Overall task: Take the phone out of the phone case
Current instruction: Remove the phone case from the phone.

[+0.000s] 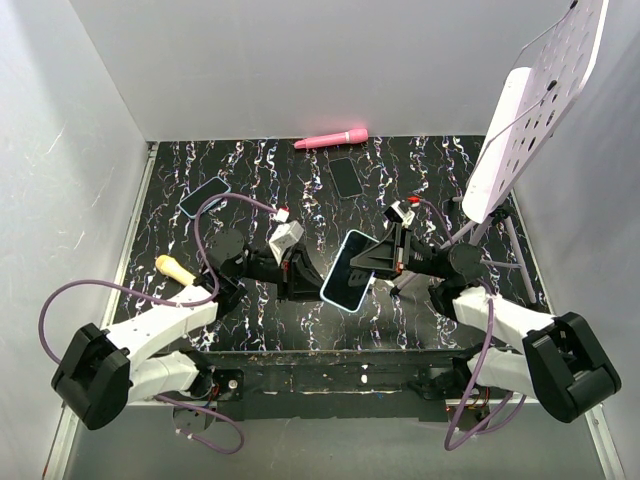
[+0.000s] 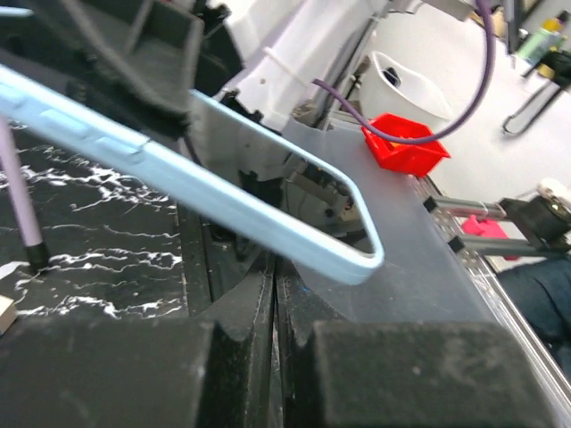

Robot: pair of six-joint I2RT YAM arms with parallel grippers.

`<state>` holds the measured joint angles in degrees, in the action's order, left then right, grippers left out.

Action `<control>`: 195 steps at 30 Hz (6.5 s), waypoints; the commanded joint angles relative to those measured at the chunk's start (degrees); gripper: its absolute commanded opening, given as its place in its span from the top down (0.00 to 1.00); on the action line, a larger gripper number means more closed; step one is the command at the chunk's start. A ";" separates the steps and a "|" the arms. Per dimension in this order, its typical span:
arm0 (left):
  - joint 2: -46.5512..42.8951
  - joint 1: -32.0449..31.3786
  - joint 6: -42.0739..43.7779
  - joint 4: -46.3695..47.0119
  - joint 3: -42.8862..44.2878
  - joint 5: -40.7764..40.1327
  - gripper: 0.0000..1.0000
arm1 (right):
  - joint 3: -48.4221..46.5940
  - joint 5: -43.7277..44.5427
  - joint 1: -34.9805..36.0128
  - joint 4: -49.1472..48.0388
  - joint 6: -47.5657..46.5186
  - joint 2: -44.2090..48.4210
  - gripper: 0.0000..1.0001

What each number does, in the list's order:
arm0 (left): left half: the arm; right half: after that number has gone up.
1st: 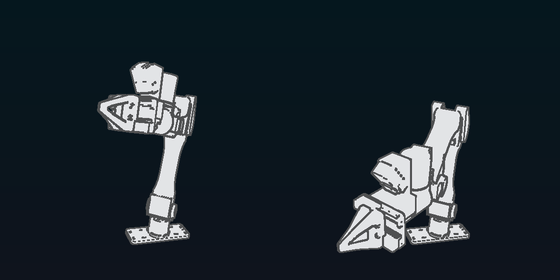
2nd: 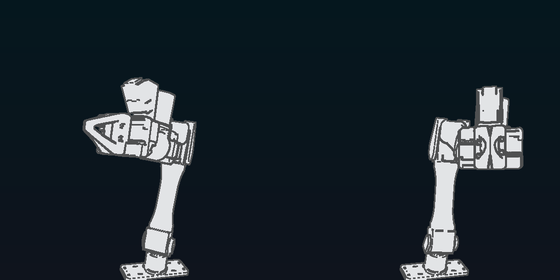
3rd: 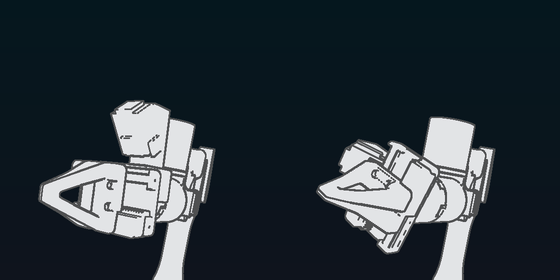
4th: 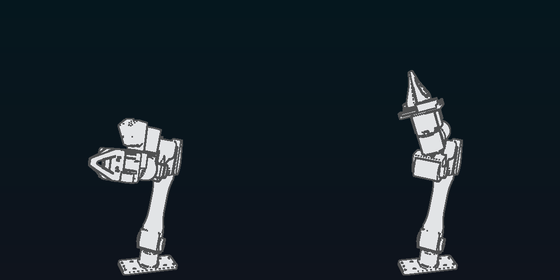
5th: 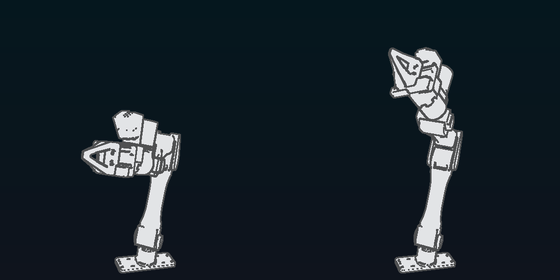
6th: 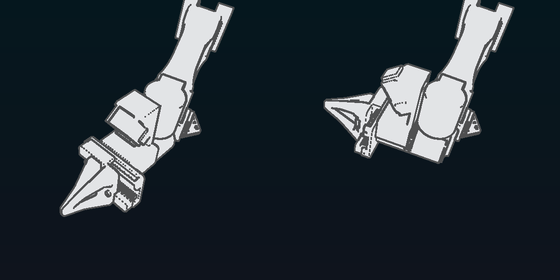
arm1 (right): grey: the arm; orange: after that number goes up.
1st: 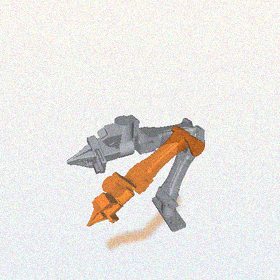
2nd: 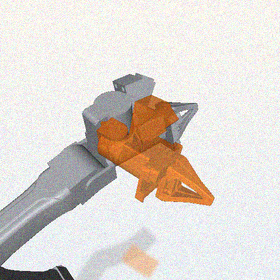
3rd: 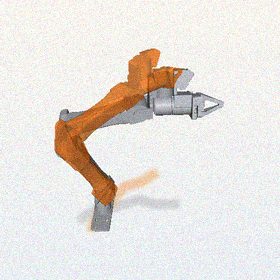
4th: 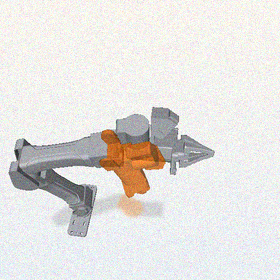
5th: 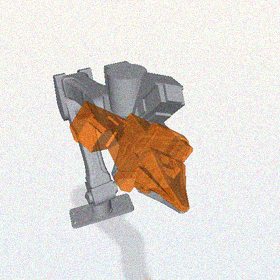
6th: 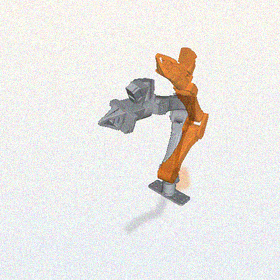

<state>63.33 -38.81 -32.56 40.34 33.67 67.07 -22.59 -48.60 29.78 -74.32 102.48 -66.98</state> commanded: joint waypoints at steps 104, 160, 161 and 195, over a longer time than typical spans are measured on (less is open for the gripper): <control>2.76 -5.57 -24.83 -15.13 -1.15 -39.91 0.70 | -1.23 9.66 2.73 4.65 -17.93 14.70 0.99; -24.39 -9.88 -34.85 -22.42 -5.18 -36.04 0.36 | -1.49 18.28 6.87 -4.26 -17.48 -2.98 0.99; -24.48 -9.88 -35.99 -21.19 -6.33 -36.30 0.36 | -1.49 18.54 6.87 -3.55 -17.66 -2.81 0.99; -19.92 -9.97 -41.98 -21.01 -12.31 -48.70 0.30 | -2.02 18.45 7.84 -2.93 -15.99 -0.70 0.99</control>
<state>40.82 -49.04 -75.33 21.28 21.82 22.76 -21.65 -29.47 36.40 -70.37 83.77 -70.28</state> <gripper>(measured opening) 0.704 0.228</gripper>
